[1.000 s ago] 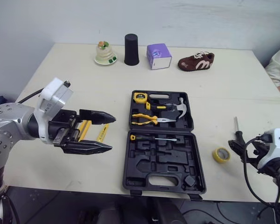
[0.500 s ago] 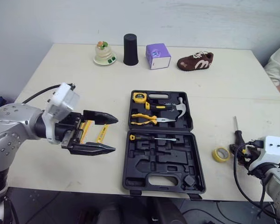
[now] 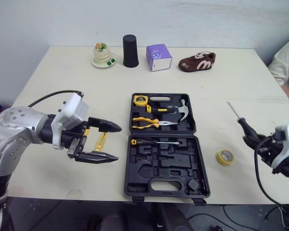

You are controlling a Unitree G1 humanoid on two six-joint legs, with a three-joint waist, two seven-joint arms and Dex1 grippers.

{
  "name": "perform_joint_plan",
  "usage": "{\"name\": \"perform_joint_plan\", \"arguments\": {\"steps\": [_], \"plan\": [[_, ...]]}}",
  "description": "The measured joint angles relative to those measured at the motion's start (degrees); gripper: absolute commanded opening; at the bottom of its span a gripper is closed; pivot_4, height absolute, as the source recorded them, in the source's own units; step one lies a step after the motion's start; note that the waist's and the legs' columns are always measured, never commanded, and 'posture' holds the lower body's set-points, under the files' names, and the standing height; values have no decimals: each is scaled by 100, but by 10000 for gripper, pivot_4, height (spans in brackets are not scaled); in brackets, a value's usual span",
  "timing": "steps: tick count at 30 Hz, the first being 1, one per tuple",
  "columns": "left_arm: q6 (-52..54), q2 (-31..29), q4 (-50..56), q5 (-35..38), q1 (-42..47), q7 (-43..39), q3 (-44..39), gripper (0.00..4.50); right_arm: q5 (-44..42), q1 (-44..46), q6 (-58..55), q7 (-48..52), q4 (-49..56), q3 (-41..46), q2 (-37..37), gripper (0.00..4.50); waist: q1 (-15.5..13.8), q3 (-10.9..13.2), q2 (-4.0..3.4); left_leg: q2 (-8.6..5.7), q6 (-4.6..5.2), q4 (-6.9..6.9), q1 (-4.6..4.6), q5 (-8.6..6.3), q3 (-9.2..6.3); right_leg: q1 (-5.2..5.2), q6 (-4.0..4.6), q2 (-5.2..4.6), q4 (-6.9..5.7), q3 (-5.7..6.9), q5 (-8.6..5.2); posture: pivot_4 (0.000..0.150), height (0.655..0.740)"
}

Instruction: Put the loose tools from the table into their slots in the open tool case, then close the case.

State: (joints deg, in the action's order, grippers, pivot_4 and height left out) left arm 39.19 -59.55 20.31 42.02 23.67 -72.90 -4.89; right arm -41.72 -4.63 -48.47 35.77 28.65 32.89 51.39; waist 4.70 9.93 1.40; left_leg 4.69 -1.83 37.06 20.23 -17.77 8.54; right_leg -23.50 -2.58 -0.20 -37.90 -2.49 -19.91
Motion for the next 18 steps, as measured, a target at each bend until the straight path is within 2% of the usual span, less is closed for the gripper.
{"name": "perform_joint_plan", "arguments": {"steps": [4, 7, 12, 18], "plan": [[-422, -57, -181, -531, -26, -120, 209, 45000, -377, 453, -13, 1365, 222, -758, 964, 9085, -12, 13, 16, 1, 7, 0, 6, -2, -6, 1, -1, -2, 8, 3, 1, 1500, 7339], [-514, -61, -315, -655, -18, -192, 273, 45000, -226, 910, 207, 2102, 140, -1591, 1439, 9085, -14, 25, 31, -3, 16, 5, 15, -7, -4, -3, -6, -13, 16, 3, -1, 1500, 7339], [-585, -67, -295, -707, -124, -225, 266, 45000, 371, 1452, 703, 2710, -196, -2703, 1560, 9085, -20, 42, 47, -3, 25, 11, 38, -15, -1, -20, -11, -23, 25, 10, -5, 1500, 7339], [-561, -59, -184, -730, -247, -113, 264, 45000, 943, 1905, 852, 2856, -362, -3487, 1536, 9085, -26, 52, 43, -2, 24, 23, 43, -16, 2, -29, -9, -25, 14, 13, -7, 1500, 7339]]}}
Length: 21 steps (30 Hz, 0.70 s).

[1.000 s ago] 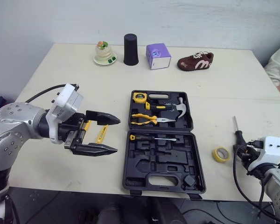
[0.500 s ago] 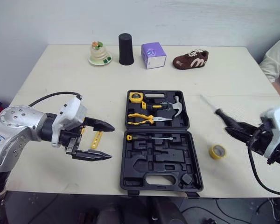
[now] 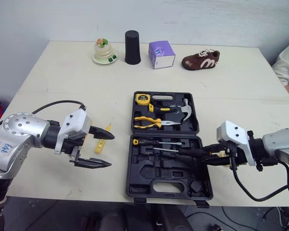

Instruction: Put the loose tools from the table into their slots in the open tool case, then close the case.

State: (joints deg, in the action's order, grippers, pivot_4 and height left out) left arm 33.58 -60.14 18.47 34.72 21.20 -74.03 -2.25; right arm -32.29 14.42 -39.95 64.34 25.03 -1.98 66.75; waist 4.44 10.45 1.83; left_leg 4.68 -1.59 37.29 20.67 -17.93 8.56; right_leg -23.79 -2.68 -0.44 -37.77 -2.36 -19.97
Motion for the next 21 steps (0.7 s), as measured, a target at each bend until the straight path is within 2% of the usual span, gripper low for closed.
{"name": "perform_joint_plan", "arguments": {"steps": [6, 19, 21], "plan": [[100, 8, 148, 10, -48, 105, -3, 45000, 555, 266, 208, -30, -136, -461, -239, 9085, 27, 5, -6, 0, -3, 14, -4, 2, 2, 0, 1, 0, -19, 0, 0, 1500, 7339], [133, 16, 300, 40, -160, 197, -48, 45000, 876, 540, 233, -14, -268, -750, -714, 9085, 20, 7, -9, 0, -4, 21, -6, 3, 2, 1, 2, 0, -27, 0, 0, 1500, 7339], [132, 41, 300, 40, -159, 200, -48, 45000, 914, 619, 231, -6, -277, -826, -779, 19566, 21, 7, -9, 0, -4, 23, -6, 3, 2, 1, 2, 0, -29, 0, 0, 1500, 7339]]}}
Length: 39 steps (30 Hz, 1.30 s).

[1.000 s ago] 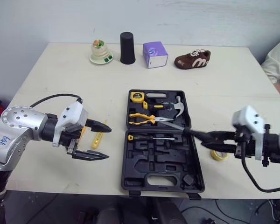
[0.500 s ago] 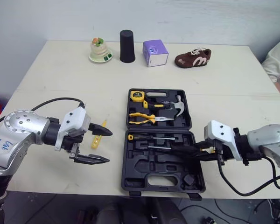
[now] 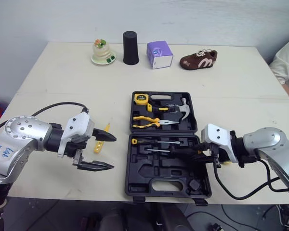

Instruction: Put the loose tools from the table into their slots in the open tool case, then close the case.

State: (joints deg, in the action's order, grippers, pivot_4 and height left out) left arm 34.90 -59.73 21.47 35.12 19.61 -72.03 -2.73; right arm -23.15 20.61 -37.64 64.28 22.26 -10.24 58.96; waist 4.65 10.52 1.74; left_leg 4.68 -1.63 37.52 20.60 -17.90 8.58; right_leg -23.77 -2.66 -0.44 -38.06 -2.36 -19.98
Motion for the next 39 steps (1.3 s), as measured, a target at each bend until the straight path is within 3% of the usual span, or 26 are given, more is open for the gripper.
{"name": "perform_joint_plan", "arguments": {"steps": [5, 6, 12, 16, 25, 29, 32, 34, 39], "plan": [[17, 10, 33, 47, 11, -2, -1, 45000, -263, 104, -257, 139, 191, 191, 8, 42241, -16, 1, 0, 0, 1, 4, 1, 0, -1, 0, 0, -1, -4, 0, 0, 1500, 7339], [20, 10, 37, 58, 12, -1, -2, 45000, -346, 87, -263, 157, 277, 360, 57, 44892, -21, 0, -1, 0, 1, 4, 1, 0, -2, 1, 0, 0, -2, 1, 0, 1500, 7339], [-2, 43, 38, 59, 11, 10, -3, 45000, -553, -308, -117, 55, 256, 969, -124, 44892, -19, 0, 0, 0, 3, 9, 0, -2, -4, 7, 0, 0, -3, 3, 0, 1500, 7339], [-44, 51, 38, 51, 11, 13, 0, 45000, -465, -562, 180, -152, 26, 1003, -444, 44892, -7, 1, -1, -1, 3, 20, 0, -2, -3, 6, 0, 0, -15, 2, 0, 1500, 7339], [-166, 92, 0, -34, 144, -3, 115, 45000, -287, -656, 355, -14, -72, 898, -366, 44892, -8, 1, 0, 0, 3, 42, -1, -2, -5, 7, 0, 0, -40, 2, 0, 1500, 7339], [-189, 94, -5, -72, 155, -2, 117, 45000, -81, -759, 320, -153, -158, 643, -370, 32407, -3, 1, 0, 0, 3, 44, -2, -2, -5, 7, 0, 0, -44, 1, 0, 1500, 7339], [-201, 94, -12, -95, 155, -2, 116, 45000, -28, -792, 282, -141, -213, 614, -366, 15736, -7, 1, 0, 0, 3, 45, -2, -2, -6, 7, 0, 0, -47, 1, 0, 1500, 7339], [-225, 94, -35, -112, 155, -3, 116, 45000, -36, -777, 274, -76, -194, 614, -320, 7812, -5, 1, 0, 0, 3, 45, -2, -2, -5, 6, 0, 0, -48, 0, 0, 1500, 7339], [-254, 122, -152, -155, 155, 7, 118, 45000, -34, -393, 254, 104, -172, 617, -153, 7849, 5, 3, -3, 0, 4, 49, -4, -2, -3, 6, 0, 0, -51, -1, 0, 1500, 7339]]}}
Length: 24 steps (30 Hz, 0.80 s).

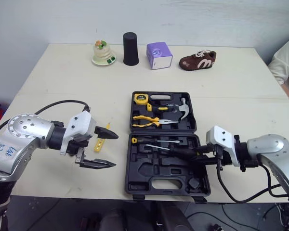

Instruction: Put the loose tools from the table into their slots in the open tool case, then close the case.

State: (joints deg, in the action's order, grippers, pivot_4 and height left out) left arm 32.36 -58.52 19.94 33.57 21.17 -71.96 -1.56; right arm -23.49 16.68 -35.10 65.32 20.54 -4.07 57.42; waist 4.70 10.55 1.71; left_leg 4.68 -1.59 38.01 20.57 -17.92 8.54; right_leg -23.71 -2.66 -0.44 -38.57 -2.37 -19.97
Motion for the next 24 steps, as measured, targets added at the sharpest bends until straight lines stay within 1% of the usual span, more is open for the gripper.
{"name": "perform_joint_plan", "arguments": {"steps": [3, 7, 14, 18, 24], "plan": [[-1, 20, 1, -1, -1, 5, 5, 45000, 48, 386, 12, 214, -3, -58, 167, 7849, -9, 0, 0, 0, 0, -2, -1, 0, -2, 0, 0, 0, 2, 1, 0, 1500, 7339], [0, 44, 9, -2, -1, 17, 14, 45000, 349, 795, 155, 673, -124, -540, 421, 7849, -8, 1, 0, 0, 5, -2, 0, -3, 0, 0, 2, -1, 6, 1, -1, 1500, 7339], [4, 62, 26, -1, -12, 80, 15, 45000, 765, 1137, 389, 1005, -446, -1113, 338, 7849, 8, 2, 0, 1, 5, 2, 0, -3, 1, -1, 2, -2, 2, 1, -1, 1500, 7339], [8, 65, 116, 0, -75, 123, 10, 45000, 889, 1264, 426, 1011, -587, -1141, 245, 7849, 1, 3, -1, 1, 4, 4, -1, -3, 1, 0, 3, -2, -1, 1, -1, 1500, 7339], [23, 65, 187, 2, -148, 181, 1, 45000, 805, 1544, 346, 1321, -751, -1119, 246, 7849, 4, 3, -1, 1, 4, 4, -1, -3, 1, -1, 3, -2, -2, 1, -1, 1500, 7339]]}}
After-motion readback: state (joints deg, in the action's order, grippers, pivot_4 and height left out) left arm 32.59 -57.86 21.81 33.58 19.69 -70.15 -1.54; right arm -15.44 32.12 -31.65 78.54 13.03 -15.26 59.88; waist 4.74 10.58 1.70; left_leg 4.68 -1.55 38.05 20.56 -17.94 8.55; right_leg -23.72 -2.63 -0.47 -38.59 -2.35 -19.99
